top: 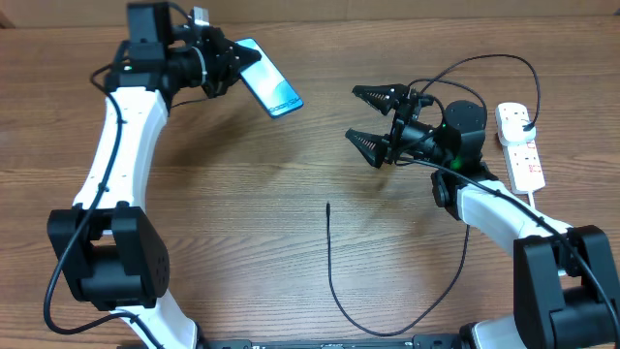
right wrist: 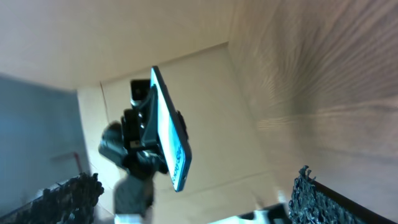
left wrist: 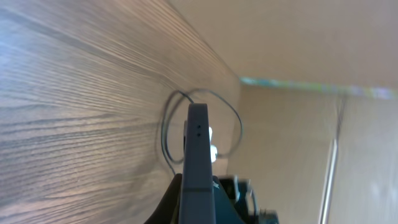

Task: Plug charger to phone and switch on socket

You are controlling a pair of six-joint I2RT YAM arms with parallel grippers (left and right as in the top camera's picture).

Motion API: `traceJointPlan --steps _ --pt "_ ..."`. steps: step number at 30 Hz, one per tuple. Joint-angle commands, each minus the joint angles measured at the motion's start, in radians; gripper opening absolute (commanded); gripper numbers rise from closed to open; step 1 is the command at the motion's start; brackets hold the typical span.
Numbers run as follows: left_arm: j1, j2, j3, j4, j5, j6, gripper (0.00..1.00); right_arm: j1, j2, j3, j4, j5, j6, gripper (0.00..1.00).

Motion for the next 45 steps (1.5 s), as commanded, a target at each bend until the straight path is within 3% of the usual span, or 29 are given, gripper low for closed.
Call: traceJointPlan --steps 1,8,14,19,22,32,45 --pt "0.025 -0.003 0.003 -0.004 0.229 0.193 0.04 -0.011 -0.006 0.021 0.003 -0.082 -0.243 1.00" --pt "0.048 -0.003 0.003 -0.018 0.250 0.281 0.05 -0.010 -0.006 0.047 -0.137 -0.110 -0.422 1.00" --pt "0.061 -0.003 0.003 -0.018 0.250 0.302 0.04 -0.008 -0.006 0.219 -0.664 0.009 -0.747 1.00" --pt "0.082 -0.003 0.003 -0.018 0.249 0.302 0.04 0.029 -0.006 0.409 -1.128 0.312 -0.977 0.99" --pt "0.093 -0.003 0.003 -0.018 0.249 0.303 0.04 0.076 -0.006 0.463 -1.260 0.454 -1.042 1.00" --pt "0.098 -0.003 0.003 -0.018 0.249 0.309 0.04 0.317 -0.004 0.464 -1.441 0.832 -1.054 1.00" --pt "0.098 -0.003 0.003 -0.018 0.249 0.309 0.05 0.443 0.058 0.401 -1.467 0.867 -1.013 1.00"
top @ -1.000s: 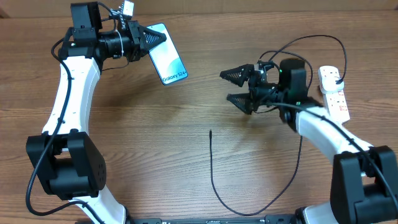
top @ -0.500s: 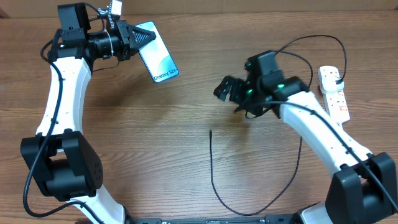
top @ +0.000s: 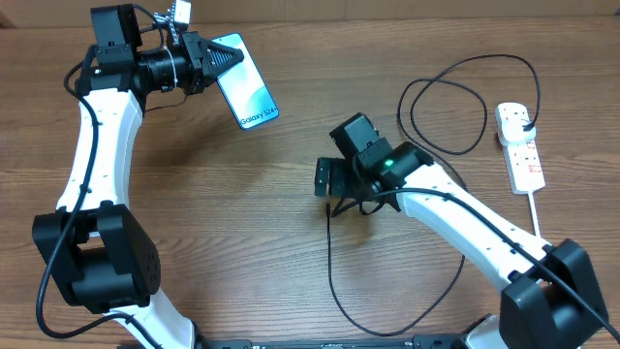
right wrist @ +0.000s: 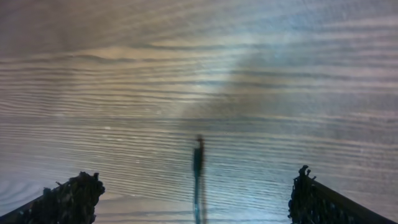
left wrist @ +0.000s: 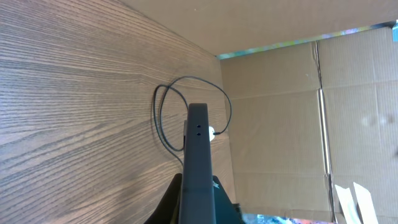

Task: Plug charger to phone and switch on socket

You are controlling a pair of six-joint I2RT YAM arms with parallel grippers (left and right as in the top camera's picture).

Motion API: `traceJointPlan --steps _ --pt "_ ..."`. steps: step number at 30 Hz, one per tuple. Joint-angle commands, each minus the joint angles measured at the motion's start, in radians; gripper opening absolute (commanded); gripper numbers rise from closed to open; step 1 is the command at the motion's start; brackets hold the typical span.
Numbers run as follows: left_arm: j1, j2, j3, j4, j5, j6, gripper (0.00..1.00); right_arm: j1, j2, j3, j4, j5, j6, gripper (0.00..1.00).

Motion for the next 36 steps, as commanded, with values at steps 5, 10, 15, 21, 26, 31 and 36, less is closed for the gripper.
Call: traceJointPlan --steps 5,10,15,21,26,31,36 --pt "0.001 -0.003 0.003 0.004 0.037 0.016 0.04 0.028 0.121 -0.018 0.002 0.036 -0.006 1.00" --pt "0.001 -0.003 0.003 0.004 0.037 0.016 0.04 0.053 0.162 -0.018 0.013 0.043 0.002 1.00" --pt "0.001 -0.003 0.003 0.004 0.036 0.016 0.04 0.072 0.165 -0.021 0.011 0.043 0.002 1.00" --pt "0.001 -0.003 0.003 0.004 0.033 0.016 0.05 0.095 0.211 -0.021 0.022 0.043 0.002 1.00" --pt "0.001 -0.003 0.003 0.004 0.033 0.016 0.05 0.095 0.228 -0.021 0.022 0.048 0.019 0.96" --pt "0.001 -0.003 0.003 0.004 0.033 0.016 0.05 0.095 0.238 -0.021 0.015 0.054 0.032 0.91" --pt "0.001 -0.003 0.003 0.004 0.033 0.015 0.04 0.095 0.256 -0.018 0.006 0.053 0.039 0.79"
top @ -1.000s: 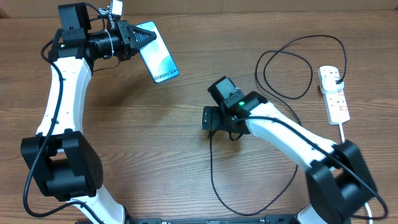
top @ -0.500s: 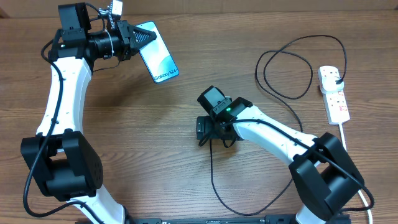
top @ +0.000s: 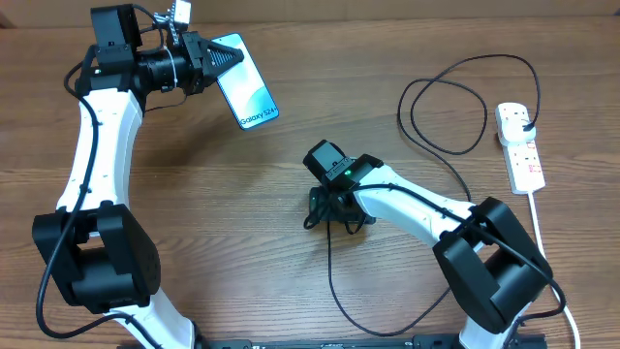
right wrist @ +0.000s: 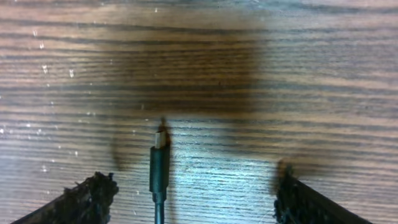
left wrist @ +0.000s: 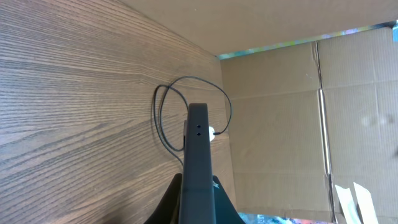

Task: Plug charger to phone and switch on socket

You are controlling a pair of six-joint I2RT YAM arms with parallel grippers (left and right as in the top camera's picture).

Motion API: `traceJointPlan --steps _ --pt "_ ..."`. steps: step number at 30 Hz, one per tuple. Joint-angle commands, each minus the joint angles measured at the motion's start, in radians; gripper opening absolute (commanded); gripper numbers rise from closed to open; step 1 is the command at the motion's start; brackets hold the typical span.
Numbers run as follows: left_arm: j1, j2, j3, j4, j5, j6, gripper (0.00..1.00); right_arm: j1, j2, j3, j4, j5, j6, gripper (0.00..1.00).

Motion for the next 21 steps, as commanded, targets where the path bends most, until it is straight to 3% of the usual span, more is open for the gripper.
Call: traceJointPlan --steps 1,14,21 --pt "0.001 -0.003 0.003 0.004 0.034 0.016 0.05 0.005 0.027 0.000 -0.005 0.018 0.012 0.75" --pt "0.001 -0.003 0.003 0.004 0.034 0.016 0.05 0.031 0.029 0.012 -0.016 0.031 0.023 0.34" --pt "0.001 -0.003 0.003 0.004 0.034 0.015 0.05 0.031 0.029 0.012 -0.016 0.031 0.024 0.25"
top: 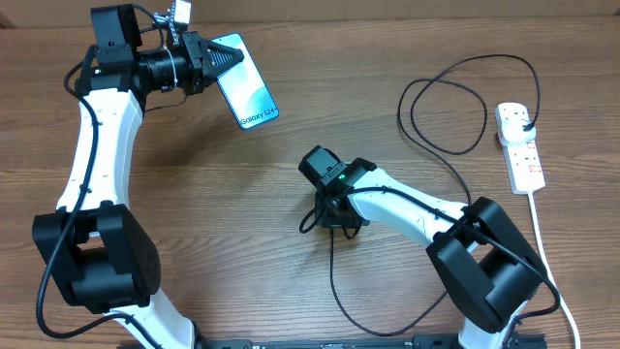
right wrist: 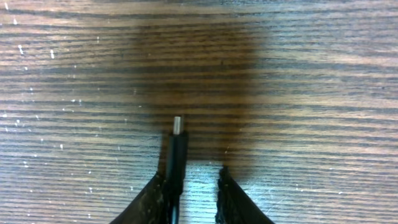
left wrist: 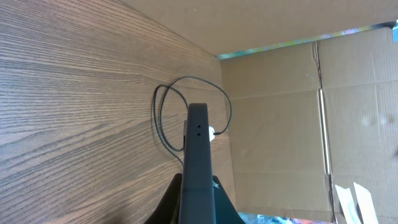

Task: Plug charger to phone and switch on socket

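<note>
My left gripper [top: 215,60] is shut on a blue-screened phone [top: 247,92] and holds it in the air at the far left, its port end toward the table's middle. The left wrist view shows the phone's dark edge [left wrist: 198,155] rising from the jaws. At mid-table lies the black charger cable [top: 334,276]. My right gripper [top: 331,215] is down over its plug end [right wrist: 177,134]. The jaws stand narrow around the plug: the left finger [right wrist: 152,193] touches the cable, while bare wood shows between the cable and the right finger [right wrist: 231,193].
A white power strip [top: 518,145] lies at the far right edge, with the charger plugged into its far end. The cable loops [top: 446,107] across the right half of the table and down toward the front edge. Cardboard walls [left wrist: 280,124] stand behind the table.
My right gripper's jaws, wide apart on either side of the plug end, have drawn in close around it, with the left finger now against the cable. The left arm and phone have not moved.
My right gripper first stood open in the air near the power strip while the left held the phone up. The phone was then held further left and the right gripper hung open above the plug end. It came down over the plug, and now its jaws are narrowed.
</note>
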You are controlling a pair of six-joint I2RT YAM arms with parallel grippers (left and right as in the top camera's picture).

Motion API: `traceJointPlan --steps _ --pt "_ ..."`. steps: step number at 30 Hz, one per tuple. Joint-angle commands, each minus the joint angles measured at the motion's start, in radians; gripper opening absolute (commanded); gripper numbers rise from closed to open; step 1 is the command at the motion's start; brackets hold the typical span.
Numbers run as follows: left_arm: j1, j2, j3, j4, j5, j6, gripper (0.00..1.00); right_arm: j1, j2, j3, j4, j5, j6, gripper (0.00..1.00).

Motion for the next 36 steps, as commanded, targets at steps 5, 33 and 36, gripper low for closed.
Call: traceJointPlan --steps 5,33,36 --pt "0.001 -0.003 0.003 0.004 0.034 0.015 0.04 0.004 0.014 0.011 0.002 0.019 0.003 0.22" --pt "0.001 -0.003 0.003 0.004 0.034 0.015 0.04 0.004 0.014 0.018 0.038 0.059 -0.012 0.16" --pt "0.001 -0.003 0.003 0.004 0.034 0.015 0.05 0.004 0.014 0.018 0.036 0.055 -0.011 0.12"
